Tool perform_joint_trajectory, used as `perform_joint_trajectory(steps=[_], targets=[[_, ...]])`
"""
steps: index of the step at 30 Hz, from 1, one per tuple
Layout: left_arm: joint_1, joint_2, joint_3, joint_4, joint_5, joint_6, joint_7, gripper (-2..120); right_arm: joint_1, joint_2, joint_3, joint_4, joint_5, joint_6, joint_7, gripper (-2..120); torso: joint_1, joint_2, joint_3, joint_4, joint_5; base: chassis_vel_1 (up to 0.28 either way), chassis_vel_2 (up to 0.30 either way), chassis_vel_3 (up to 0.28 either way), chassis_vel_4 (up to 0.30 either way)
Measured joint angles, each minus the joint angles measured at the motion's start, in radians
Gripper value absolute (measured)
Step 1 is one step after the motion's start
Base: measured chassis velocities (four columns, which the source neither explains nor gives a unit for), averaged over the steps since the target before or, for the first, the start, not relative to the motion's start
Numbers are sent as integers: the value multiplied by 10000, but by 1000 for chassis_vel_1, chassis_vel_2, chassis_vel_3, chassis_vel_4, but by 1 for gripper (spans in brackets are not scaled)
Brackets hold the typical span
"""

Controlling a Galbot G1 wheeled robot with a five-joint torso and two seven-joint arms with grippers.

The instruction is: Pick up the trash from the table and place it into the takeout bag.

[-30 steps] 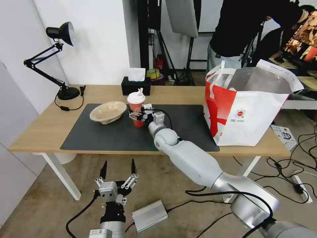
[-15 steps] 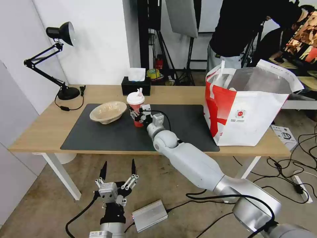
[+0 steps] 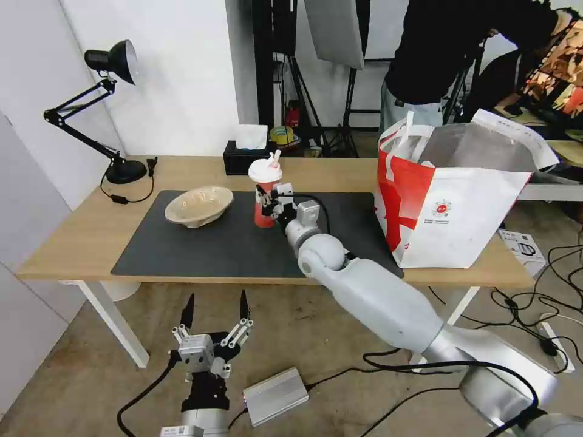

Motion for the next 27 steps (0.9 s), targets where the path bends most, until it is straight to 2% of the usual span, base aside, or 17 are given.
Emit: perform_joint_trajectory(steps=[6, 19, 27], targets=[[-60, -5, 39, 8, -15, -35, 8, 100, 209, -439, 147, 765, 635, -235, 247, 8, 0, 0, 0, 0, -1, 0, 0, 0, 0], [-260, -4, -9, 263, -223, -90, 2, 100, 480, -1128, 178, 1465, 1219, -426, 425, 8, 0, 0, 0, 0, -1, 0, 0, 0, 0], [-454, 0, 60, 443, -266, -54, -1, 100, 514, -2010, 319, 2228, 1505, -438, 550, 8, 0, 0, 0, 0, 0, 0, 0, 0, 0]])
